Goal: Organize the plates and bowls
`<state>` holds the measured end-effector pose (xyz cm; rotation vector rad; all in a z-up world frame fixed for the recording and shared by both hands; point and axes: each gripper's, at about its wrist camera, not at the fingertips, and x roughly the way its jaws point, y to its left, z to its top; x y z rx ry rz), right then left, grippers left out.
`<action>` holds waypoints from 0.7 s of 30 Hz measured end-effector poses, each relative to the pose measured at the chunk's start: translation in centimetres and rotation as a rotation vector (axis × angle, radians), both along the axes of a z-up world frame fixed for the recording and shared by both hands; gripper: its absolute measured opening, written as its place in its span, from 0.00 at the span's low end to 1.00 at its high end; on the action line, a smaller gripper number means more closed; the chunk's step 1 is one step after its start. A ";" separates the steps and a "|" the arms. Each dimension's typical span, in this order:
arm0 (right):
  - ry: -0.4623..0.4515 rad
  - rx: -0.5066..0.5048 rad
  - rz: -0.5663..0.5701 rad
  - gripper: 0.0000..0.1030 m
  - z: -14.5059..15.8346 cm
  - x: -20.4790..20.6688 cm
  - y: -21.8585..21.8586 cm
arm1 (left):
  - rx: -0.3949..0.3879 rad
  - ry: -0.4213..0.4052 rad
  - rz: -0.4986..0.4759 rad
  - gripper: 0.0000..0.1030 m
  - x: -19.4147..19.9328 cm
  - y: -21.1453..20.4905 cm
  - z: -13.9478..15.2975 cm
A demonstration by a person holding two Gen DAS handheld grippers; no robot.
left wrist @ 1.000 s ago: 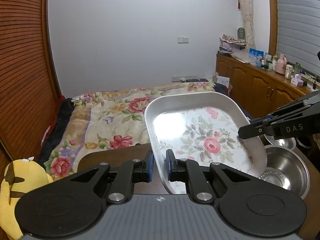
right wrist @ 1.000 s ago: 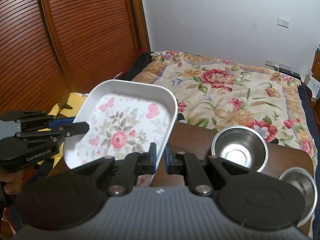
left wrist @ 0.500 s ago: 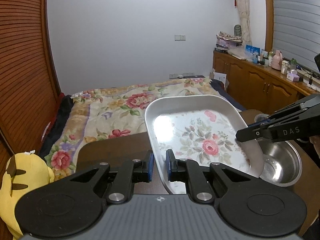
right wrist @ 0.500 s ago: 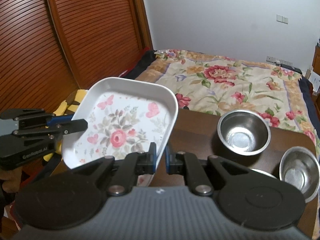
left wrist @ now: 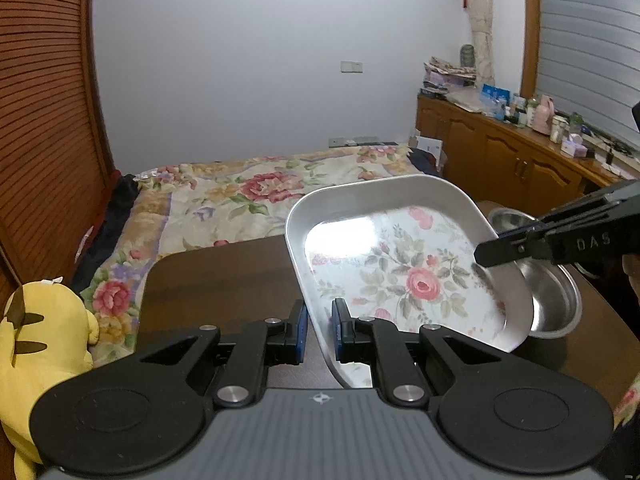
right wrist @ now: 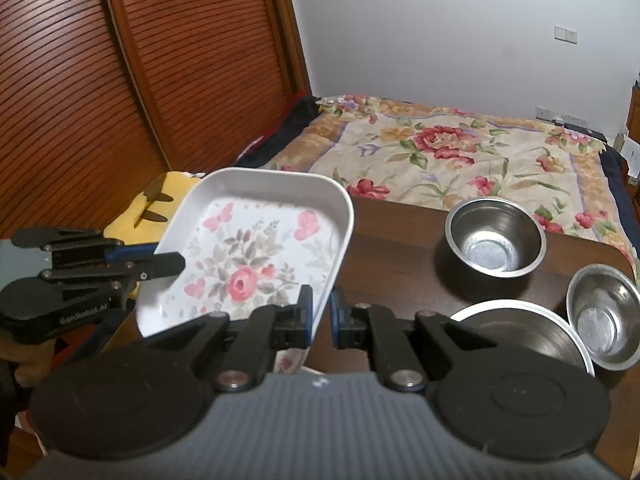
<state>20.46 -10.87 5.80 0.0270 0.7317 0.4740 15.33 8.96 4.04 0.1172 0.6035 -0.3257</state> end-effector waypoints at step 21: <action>0.080 0.069 -0.023 0.10 -3.9 -3.3 -2.0 | -0.003 0.069 -0.031 0.14 -3.7 -0.9 -3.4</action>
